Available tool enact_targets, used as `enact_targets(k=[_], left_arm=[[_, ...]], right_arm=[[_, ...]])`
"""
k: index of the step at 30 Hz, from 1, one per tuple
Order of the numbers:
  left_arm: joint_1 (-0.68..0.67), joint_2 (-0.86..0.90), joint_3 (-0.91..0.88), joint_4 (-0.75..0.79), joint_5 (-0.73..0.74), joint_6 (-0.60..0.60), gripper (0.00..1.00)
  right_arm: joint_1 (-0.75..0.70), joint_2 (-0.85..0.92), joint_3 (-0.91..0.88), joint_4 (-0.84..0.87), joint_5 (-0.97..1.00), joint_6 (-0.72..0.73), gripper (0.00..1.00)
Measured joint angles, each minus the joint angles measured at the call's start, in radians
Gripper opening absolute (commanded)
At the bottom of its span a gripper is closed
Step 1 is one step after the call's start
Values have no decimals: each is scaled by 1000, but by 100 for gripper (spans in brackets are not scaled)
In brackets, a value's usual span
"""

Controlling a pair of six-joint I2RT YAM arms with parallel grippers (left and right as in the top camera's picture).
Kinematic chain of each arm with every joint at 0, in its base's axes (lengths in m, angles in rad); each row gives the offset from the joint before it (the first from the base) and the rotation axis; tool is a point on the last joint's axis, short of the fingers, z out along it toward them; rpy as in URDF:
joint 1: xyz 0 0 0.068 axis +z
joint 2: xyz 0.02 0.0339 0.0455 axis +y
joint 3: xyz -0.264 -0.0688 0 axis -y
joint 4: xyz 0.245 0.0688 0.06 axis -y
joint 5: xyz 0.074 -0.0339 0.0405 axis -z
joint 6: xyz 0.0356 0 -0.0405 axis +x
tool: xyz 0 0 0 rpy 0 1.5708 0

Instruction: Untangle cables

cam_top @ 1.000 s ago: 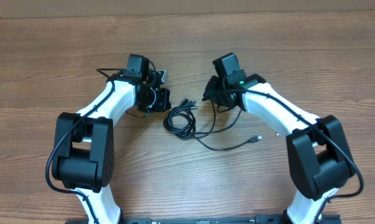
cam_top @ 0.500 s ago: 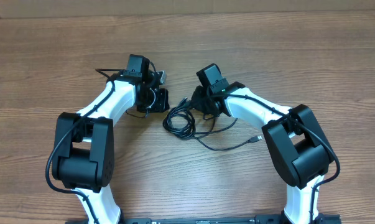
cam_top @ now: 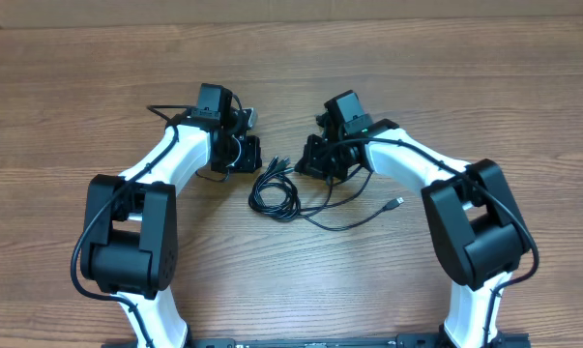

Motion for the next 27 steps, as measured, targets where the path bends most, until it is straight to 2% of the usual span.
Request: enact_targets(k=[3,4,6,7,10,12,13,15,19,24,27], left_arm=[[8,0,6,-3,-2,0,15],[11,0,8,-4,-2,0,17],[24,0,11,-4,2,1,23],[34,0,11,-4,6,-3,27],[67,0,11,-5,66,26,38],[83,0,11,-11,107,69,37],[88,0,11,-15,121,95,31],[90,0,12,-27,134,144,27],[82,0,16,-58,114,214,24],[56,0,31,-106,101,268,27],[36,0,31,-124,98,284,34]], right_arm=[[11,-58,0,-38,2,-65,4],[19,-82,0,-45,3,-87,12],[32,-121,0,-46,1,-116,18],[39,-139,2,-40,-5,-133,25],[47,-157,8,-31,-22,-162,27],[46,-157,8,-33,-23,-169,27],[45,-157,8,-34,-23,-172,27],[46,-157,8,-32,-24,-176,27],[45,-157,8,-35,-24,-184,25],[46,-157,8,-40,-24,-187,25],[46,-157,8,-44,-24,-187,25]])
